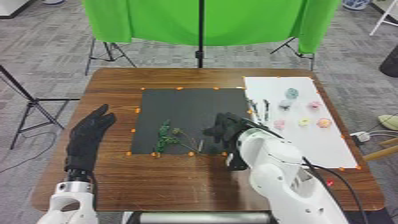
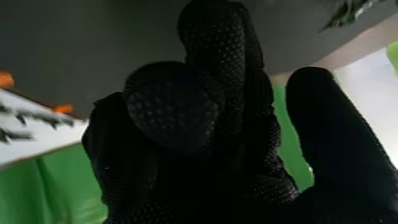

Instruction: Arrange flowers

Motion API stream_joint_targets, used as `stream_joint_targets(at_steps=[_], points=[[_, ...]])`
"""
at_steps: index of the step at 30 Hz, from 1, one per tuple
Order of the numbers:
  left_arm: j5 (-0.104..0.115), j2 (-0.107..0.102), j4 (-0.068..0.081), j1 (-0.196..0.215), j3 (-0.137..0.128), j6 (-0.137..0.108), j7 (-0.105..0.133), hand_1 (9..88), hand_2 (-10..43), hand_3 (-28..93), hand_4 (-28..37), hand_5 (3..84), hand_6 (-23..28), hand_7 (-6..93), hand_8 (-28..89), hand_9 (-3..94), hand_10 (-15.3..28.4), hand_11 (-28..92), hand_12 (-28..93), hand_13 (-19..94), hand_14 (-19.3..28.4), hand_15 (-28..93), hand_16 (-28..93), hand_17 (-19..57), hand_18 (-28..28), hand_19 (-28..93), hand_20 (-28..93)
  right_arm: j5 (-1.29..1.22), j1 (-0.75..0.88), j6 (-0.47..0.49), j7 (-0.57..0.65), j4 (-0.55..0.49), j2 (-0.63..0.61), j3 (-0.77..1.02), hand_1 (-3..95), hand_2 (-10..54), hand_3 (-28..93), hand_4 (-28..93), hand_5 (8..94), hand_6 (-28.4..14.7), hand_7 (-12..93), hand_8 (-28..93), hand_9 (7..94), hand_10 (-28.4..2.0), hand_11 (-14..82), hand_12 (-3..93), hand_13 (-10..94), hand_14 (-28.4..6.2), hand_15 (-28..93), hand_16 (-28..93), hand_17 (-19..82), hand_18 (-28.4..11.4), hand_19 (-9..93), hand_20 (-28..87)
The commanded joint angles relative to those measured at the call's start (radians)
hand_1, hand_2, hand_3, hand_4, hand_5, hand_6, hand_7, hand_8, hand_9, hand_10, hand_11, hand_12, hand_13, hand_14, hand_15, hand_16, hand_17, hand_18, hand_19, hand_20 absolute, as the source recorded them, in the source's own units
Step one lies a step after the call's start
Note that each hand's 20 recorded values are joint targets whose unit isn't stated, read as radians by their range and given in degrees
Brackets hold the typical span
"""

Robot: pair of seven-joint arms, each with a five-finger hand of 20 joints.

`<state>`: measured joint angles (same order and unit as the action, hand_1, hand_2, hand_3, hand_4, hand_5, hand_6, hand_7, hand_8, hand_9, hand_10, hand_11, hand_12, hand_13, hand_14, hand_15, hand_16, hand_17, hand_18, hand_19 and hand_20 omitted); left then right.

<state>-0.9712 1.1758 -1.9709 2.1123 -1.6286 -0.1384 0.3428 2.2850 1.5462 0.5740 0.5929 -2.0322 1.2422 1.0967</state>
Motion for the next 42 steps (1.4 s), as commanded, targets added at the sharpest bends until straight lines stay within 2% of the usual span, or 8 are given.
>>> stream_joint_targets(at_steps=[1,12,26,32,37,40,42], points=[[-0.006,0.006,0.001,0.012,-0.003,0.012,-0.014,23.8,-6.8,68,-18.7,46.3,2.5,10.1,-6,44.7,13.0,14,12,35,15.9,10,3,8.4,11.3,3,21,-0.053,0.035,-0.012,0.016,0.002,0.016,-0.035,31.6,16.5,53,-9,80.8,-3.7,15,-7,90.5,-13.8,31.8,26.3,94,-3.6,53,30,69,-8.0,93,43],[-0.006,0.011,0.002,0.015,-0.001,0.016,-0.016,23.6,-6.6,68,-18.7,46.4,2.5,10.0,-5,44.7,13.0,14,12,35,15.9,10,3,8.3,11.3,3,21,-0.097,0.028,0.007,0.012,0.025,0.058,-0.069,31.5,17.3,53,-8,81.0,-3.8,15,-7,90.6,-14.1,31.7,26.5,94,-3.8,53,30,69,-8.1,93,43],[-0.007,0.013,0.003,0.013,0.002,0.015,-0.018,23.7,-6.5,68,-19.0,46.5,2.5,10.0,-6,44.7,13.0,14,12,35,15.9,10,3,8.2,11.3,3,21,-0.138,0.028,-0.042,0.007,0.042,0.084,-0.064,31.6,17.5,52,-8,80.1,-3.8,14,-7,90.4,-14.5,31.3,26.5,94,-4.1,53,31,68,-8.4,93,43],[-0.007,0.016,0.001,0.017,-0.001,0.016,-0.019,23.7,-6.4,68,-18.8,46.5,2.5,10.0,-5,44.7,13.0,14,12,35,15.9,10,3,8.2,11.3,3,21,-0.218,0.050,-0.034,0.033,-0.006,0.058,-0.024,30.7,16.7,52,-8,79.9,-3.7,14,-7,90.4,-14.6,31.1,26.5,94,-4.1,52,31,68,-8.4,93,42],[-0.008,0.018,-0.001,0.020,-0.005,0.013,-0.018,23.7,-6.5,68,-18.8,46.6,2.6,10.0,-5,44.7,13.0,14,12,35,16.0,10,3,8.2,11.3,3,21,-0.319,0.049,0.040,0.072,-0.070,0.009,0.073,29.6,13.7,52,-8,81.6,-3.8,17,-6,90.1,-14.7,31.0,26.5,94,-4.2,52,31,68,-8.6,93,42],[-0.005,0.016,-0.004,0.025,-0.007,0.007,-0.017,23.8,-6.5,68,-18.9,46.7,2.5,10.0,-6,44.7,12.9,14,12,35,16.0,10,3,8.1,11.3,3,21,-0.266,0.021,-0.011,0.034,-0.075,-0.027,0.128,30.4,11.5,51,-8,81.4,-3.8,18,-6,89.9,-14.7,31.0,26.5,94,-4.3,51,32,68,-8.7,93,42],[-0.004,0.015,-0.003,0.022,-0.006,0.010,-0.019,23.8,-6.5,68,-18.8,46.6,2.6,9.9,-6,44.7,12.9,14,12,35,15.9,10,3,8.2,11.3,3,21,-0.176,-0.022,-0.071,-0.005,-0.043,-0.044,0.150,30.6,9.9,51,-8,79.1,-3.8,16,-6,89.4,-14.6,31.3,26.7,94,-4.4,51,32,67,-9.0,93,42]])
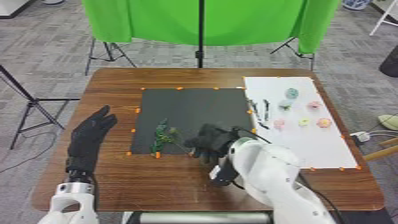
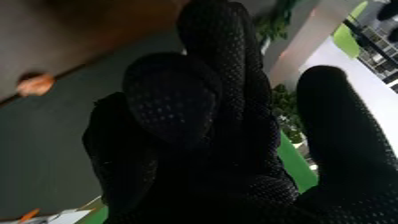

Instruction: Arrange flowers

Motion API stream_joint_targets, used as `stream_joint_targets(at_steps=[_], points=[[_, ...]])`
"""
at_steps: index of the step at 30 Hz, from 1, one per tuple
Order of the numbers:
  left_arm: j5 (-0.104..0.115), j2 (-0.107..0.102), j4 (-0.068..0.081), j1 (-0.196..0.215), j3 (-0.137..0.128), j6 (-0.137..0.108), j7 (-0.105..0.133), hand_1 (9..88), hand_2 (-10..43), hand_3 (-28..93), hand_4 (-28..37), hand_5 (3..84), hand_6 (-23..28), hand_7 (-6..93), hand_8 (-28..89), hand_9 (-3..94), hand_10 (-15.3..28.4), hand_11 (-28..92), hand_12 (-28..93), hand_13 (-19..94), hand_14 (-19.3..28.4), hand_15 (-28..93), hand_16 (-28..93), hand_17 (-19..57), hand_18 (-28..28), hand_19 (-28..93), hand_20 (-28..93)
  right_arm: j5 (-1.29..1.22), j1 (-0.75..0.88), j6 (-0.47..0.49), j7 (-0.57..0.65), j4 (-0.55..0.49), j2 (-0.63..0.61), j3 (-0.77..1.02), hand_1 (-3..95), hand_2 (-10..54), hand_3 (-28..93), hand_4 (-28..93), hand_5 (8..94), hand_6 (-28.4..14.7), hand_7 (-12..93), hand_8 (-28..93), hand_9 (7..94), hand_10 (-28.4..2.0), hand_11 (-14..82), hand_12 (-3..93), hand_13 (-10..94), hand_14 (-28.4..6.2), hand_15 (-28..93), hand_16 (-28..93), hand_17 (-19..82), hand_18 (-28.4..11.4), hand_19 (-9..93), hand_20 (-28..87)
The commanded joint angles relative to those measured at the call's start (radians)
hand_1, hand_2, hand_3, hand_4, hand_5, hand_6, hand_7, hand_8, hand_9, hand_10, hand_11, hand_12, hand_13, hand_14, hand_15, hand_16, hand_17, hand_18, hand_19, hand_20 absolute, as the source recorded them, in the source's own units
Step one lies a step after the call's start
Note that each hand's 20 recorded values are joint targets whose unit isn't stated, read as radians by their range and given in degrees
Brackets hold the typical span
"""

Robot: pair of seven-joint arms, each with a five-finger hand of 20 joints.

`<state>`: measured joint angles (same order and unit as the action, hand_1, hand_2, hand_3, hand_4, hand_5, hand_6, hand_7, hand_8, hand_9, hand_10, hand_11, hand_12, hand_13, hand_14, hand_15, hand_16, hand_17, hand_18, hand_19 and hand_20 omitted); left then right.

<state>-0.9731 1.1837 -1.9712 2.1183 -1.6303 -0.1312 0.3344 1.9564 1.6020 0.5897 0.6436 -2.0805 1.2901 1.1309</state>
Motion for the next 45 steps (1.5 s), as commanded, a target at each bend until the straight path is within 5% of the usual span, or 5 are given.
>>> stream_joint_targets(at_steps=[1,5,15,32,45], points=[[-0.004,0.008,-0.002,0.015,-0.003,0.003,-0.011,23.8,-6.5,68,-18.8,46.6,2.6,10.0,-6,44.7,12.9,14,12,35,15.9,10,3,8.2,11.3,3,21,0.191,-0.104,-0.102,-0.061,0.024,-0.098,0.127,30.6,8.0,51,-7,77.6,-3.9,15,-6,89.3,-14.6,31.4,26.7,94,-4.5,50,33,67,-9.3,93,43],[-0.006,0.007,-0.003,0.015,-0.002,0.003,-0.009,23.9,-6.5,68,-18.8,46.5,2.5,10.0,-5,44.7,13.0,14,12,35,15.9,10,3,8.1,11.3,3,21,0.362,-0.182,-0.141,-0.092,0.112,-0.121,0.152,29.4,2.6,53,-8,73.9,-4.4,13,-6,88.5,-13.9,33.7,27.1,93,-4.3,51,34,66,-10.1,93,46],[-0.005,0.008,-0.004,0.015,-0.005,0.000,-0.010,23.9,-6.5,68,-18.7,46.6,2.6,10.0,-5,44.8,13.0,14,12,35,15.9,10,3,8.1,11.3,3,21,0.501,-0.243,-0.013,-0.088,0.257,-0.115,0.182,23.3,-6.8,52,-10,71.9,-6.0,10,-6,87.7,-13.9,35.7,27.1,93,-4.0,54,33,66,-9.9,93,48],[-0.001,0.008,-0.004,0.018,-0.005,0.000,-0.009,23.9,-6.5,68,-18.6,46.5,2.6,9.9,-5,44.7,13.0,14,12,35,16.0,10,3,8.0,11.3,3,21,0.662,-0.278,0.063,-0.104,0.449,-0.023,0.163,18.4,-8.8,50,-11,74.6,-7.3,10,-5,88.3,-14.0,36.1,26.7,93,-3.8,54,32,68,-8.5,93,47],[-0.006,0.008,0.000,0.003,-0.002,0.010,-0.018,24.1,-6.5,68,-18.7,46.5,2.7,9.7,-5,44.6,12.9,14,12,35,15.9,10,3,8.0,11.3,3,21,0.921,-0.217,-0.036,-0.231,0.532,0.060,0.095,38.8,-9.5,50,-9,80.7,-4.7,18,-5,91.4,-12.1,38.3,26.5,94,-2.3,59,28,71,-7.5,93,48]])
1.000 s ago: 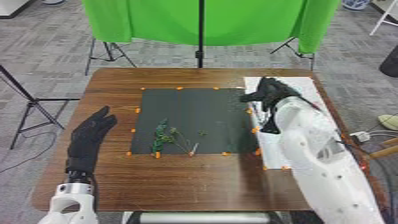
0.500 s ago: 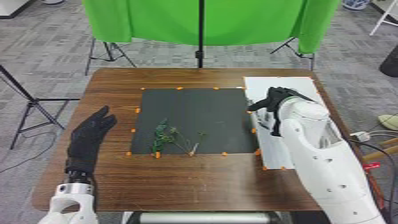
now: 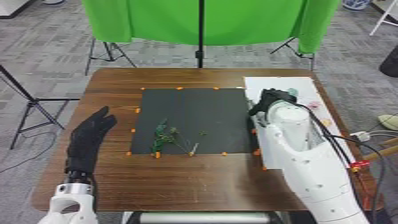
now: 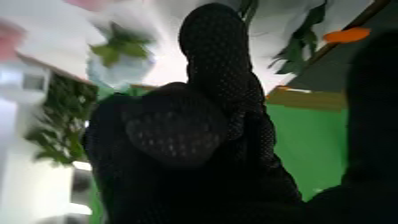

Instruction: Arrange flowers

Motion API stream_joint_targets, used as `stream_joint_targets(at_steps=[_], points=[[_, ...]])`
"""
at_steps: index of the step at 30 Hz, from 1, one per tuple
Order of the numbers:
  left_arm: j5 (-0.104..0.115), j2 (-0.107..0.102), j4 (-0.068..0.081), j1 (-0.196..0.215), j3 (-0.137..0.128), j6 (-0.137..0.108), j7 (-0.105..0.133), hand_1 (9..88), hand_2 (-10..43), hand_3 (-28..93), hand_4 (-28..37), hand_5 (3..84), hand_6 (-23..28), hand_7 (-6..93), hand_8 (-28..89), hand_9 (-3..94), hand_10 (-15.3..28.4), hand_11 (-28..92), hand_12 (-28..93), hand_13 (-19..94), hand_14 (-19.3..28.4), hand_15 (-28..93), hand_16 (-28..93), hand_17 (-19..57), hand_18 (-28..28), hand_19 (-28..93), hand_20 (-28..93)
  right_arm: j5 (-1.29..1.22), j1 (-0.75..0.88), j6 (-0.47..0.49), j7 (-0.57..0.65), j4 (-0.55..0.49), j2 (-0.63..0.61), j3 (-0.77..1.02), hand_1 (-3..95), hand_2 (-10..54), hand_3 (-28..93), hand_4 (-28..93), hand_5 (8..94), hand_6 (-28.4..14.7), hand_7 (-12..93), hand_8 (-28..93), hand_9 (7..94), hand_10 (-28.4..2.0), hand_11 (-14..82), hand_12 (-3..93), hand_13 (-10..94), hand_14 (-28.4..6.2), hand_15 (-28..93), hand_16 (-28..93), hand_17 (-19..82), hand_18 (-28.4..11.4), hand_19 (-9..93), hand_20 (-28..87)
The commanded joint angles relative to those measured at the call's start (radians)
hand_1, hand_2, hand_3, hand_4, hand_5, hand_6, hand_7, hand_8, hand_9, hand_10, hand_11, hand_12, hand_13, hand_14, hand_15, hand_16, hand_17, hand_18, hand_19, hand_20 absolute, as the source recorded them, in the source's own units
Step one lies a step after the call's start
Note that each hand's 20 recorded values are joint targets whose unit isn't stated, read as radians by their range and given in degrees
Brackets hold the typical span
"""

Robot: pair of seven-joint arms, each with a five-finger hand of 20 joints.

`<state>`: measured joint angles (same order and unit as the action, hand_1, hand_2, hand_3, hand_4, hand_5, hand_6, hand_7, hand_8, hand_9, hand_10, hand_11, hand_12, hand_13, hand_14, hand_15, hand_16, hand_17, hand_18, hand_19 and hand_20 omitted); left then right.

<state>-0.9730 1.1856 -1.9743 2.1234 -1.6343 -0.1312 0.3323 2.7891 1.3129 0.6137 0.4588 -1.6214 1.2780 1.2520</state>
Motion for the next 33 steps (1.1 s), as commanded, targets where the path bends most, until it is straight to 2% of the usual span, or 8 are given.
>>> stream_joint_targets(at_steps=[1,2,3,5,13,19,26,33], points=[[-0.005,0.007,0.003,0.000,0.001,0.009,-0.016,24.1,-6.5,68,-18.7,46.5,2.7,9.6,-5,44.6,12.9,14,12,35,15.9,10,3,8.0,11.3,3,21,0.082,0.077,-0.065,-0.041,0.078,0.073,-0.023,42.8,-9.5,51,-9,81.2,-4.3,20,-1,91.6,-11.6,39.1,26.4,94,-2.1,61,27,72,-7.4,93,49],[-0.004,0.008,0.002,0.003,0.000,0.006,-0.016,24.1,-6.6,68,-18.6,46.5,2.7,9.6,-5,44.6,12.9,14,12,35,15.9,10,3,8.0,11.3,3,21,0.070,0.084,-0.070,-0.037,0.080,0.075,-0.015,46.0,-9.5,49,-7,81.6,-4.2,20,5,91.7,-11.4,39.5,26.3,94,-2.0,61,27,72,-7.3,93,49],[-0.003,0.009,0.001,0.006,0.000,0.004,-0.016,24.1,-6.6,68,-18.6,46.6,2.8,9.6,-5,44.6,13.0,14,12,35,15.9,10,3,8.0,11.3,3,21,0.049,0.093,-0.092,-0.030,0.081,0.075,-0.008,54.8,-9.5,40,-1,82.9,-3.8,20,17,92.2,-10.9,40.4,25.9,94,-1.8,63,25,72,-7.2,93,50],[-0.001,0.009,0.001,0.008,-0.001,0.003,-0.018,24.1,-6.6,68,-18.5,46.5,2.8,9.7,-5,44.6,12.9,14,12,35,15.9,10,3,7.9,11.3,3,21,0.017,0.101,-0.118,-0.019,0.081,0.077,0.009,59.1,-9.5,45,-2,84.1,-2.8,23,23,93.2,-10.9,41.9,25.5,94,-1.7,65,25,73,-7.4,93,52],[-0.001,0.009,-0.001,0.009,-0.001,0.005,-0.017,24.2,-6.5,68,-18.5,46.6,2.8,9.5,-5,44.6,12.9,14,12,35,15.9,10,3,7.8,11.3,3,21,-0.128,0.113,-0.329,0.000,-0.005,0.028,0.050,57.0,-9.5,54,-1,83.8,-3.1,28,26,93.4,-9.8,46.4,25.6,94,-1.4,70,24,75,-8.6,93,59],[-0.001,0.007,-0.002,0.013,-0.002,0.006,-0.018,24.1,-6.5,68,-18.5,46.6,2.8,9.5,-5,44.6,12.9,14,12,35,15.9,10,3,7.7,11.4,3,21,-0.243,0.138,-0.449,0.001,-0.160,-0.034,0.049,55.9,-9.5,56,1,83.6,-3.4,31,25,93.3,-9.6,48.2,25.2,94,-1.4,72,24,75,-9.0,93,61],[-0.006,0.005,-0.002,0.009,-0.001,0.011,-0.018,24.2,-6.4,68,-18.5,46.6,3.0,9.2,-5,44.6,13.0,14,12,35,15.9,10,3,7.7,11.3,3,21,-0.317,0.198,-0.425,0.006,-0.301,-0.067,-0.009,55.5,-9.5,57,1,83.6,-3.6,32,25,93.5,-9.7,49.5,24.7,94,-1.4,72,23,75,-9.1,93,63],[-0.005,0.007,0.000,0.006,-0.001,0.012,-0.021,24.2,-6.5,68,-18.4,46.6,3.1,9.0,-5,44.6,13.0,14,12,35,15.9,10,3,7.7,11.4,3,21,-0.338,0.257,-0.402,-0.013,-0.319,-0.066,-0.079,55.3,-9.5,58,2,83.5,-3.6,33,25,93.6,-9.6,49.6,24.5,94,-1.3,73,23,75,-9.0,93,63]])
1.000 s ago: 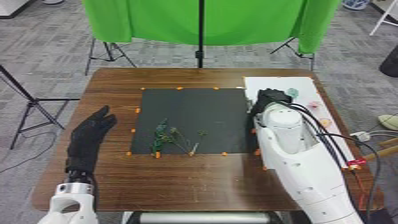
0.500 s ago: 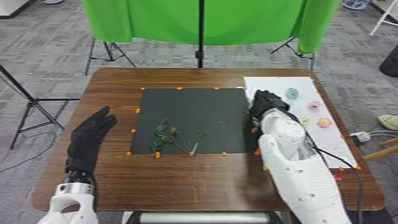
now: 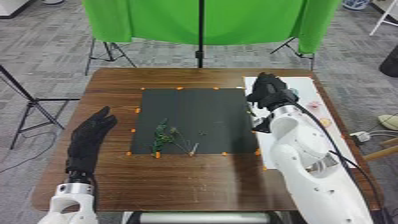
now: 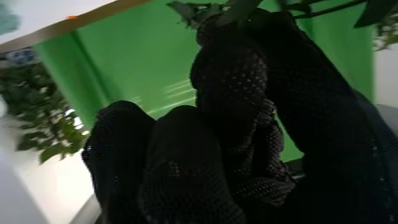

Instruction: Arrange flowers

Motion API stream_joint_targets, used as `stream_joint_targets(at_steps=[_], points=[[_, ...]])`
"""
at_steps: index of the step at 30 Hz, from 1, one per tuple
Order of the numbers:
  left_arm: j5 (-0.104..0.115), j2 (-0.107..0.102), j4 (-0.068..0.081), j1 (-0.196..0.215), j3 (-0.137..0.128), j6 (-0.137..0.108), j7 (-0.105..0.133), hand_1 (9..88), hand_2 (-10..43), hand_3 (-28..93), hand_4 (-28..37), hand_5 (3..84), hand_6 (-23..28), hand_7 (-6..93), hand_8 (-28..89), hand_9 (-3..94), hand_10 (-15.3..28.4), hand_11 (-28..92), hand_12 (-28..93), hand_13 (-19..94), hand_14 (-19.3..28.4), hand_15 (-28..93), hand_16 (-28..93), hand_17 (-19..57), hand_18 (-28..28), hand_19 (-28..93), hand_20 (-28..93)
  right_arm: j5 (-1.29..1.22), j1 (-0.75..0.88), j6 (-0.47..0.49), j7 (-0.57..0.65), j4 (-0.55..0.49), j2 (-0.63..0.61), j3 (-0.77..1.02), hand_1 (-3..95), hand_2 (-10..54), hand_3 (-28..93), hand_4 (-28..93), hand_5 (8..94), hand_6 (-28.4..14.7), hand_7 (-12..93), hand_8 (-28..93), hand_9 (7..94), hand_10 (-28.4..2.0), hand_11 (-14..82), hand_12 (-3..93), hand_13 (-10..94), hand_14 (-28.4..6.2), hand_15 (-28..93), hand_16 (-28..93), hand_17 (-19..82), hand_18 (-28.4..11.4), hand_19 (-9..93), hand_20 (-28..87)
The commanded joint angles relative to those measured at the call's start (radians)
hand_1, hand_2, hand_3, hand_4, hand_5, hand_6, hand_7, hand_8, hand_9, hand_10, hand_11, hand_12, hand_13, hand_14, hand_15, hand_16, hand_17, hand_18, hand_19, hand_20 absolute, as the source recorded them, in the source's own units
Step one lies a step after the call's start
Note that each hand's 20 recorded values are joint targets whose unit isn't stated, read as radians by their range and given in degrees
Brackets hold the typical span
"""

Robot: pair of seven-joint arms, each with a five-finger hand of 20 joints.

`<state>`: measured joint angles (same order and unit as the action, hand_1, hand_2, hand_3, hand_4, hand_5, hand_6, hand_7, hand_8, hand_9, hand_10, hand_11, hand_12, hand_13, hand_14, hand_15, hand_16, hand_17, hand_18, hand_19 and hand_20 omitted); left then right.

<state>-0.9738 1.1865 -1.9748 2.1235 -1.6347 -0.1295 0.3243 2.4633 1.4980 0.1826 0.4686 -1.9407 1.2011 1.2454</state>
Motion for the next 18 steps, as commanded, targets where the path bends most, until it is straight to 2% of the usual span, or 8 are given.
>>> stream_joint_targets(at_steps=[1,11,18], points=[[-0.005,0.006,0.001,0.005,0.000,0.012,-0.014,24.1,-6.5,68,-18.4,46.6,3.1,9.0,-5,44.6,13.0,14,12,35,15.9,10,3,7.6,11.4,3,21,-0.004,0.079,0.026,-0.030,0.005,0.013,-0.081,55.2,-9.5,58,2,83.5,-3.6,33,25,93.6,-9.6,49.7,24.5,94,-1.3,73,23,75,-9.1,93,63],[-0.003,0.007,0.003,0.007,0.000,0.014,-0.010,24.1,-6.6,68,-18.5,46.6,3.1,8.9,-5,44.6,13.0,14,12,35,15.9,10,3,7.6,11.4,3,21,0.066,0.133,0.044,-0.058,0.051,0.041,-0.110,54.9,-9.5,58,2,83.2,-3.5,33,25,93.7,-9.6,49.8,24.5,94,-1.3,73,23,75,-9.1,93,63],[-0.003,0.008,0.007,0.004,0.000,0.024,-0.008,24.0,-6.7,68,-18.5,46.6,3.0,9.1,-5,44.6,13.0,14,12,35,15.9,10,3,7.6,11.4,3,21,0.049,0.144,0.063,-0.055,0.053,0.047,-0.101,54.6,-9.5,57,1,82.4,-3.2,34,24,92.8,-9.5,50.0,24.9,94,-1.1,72,24,75,-9.0,93,64]])
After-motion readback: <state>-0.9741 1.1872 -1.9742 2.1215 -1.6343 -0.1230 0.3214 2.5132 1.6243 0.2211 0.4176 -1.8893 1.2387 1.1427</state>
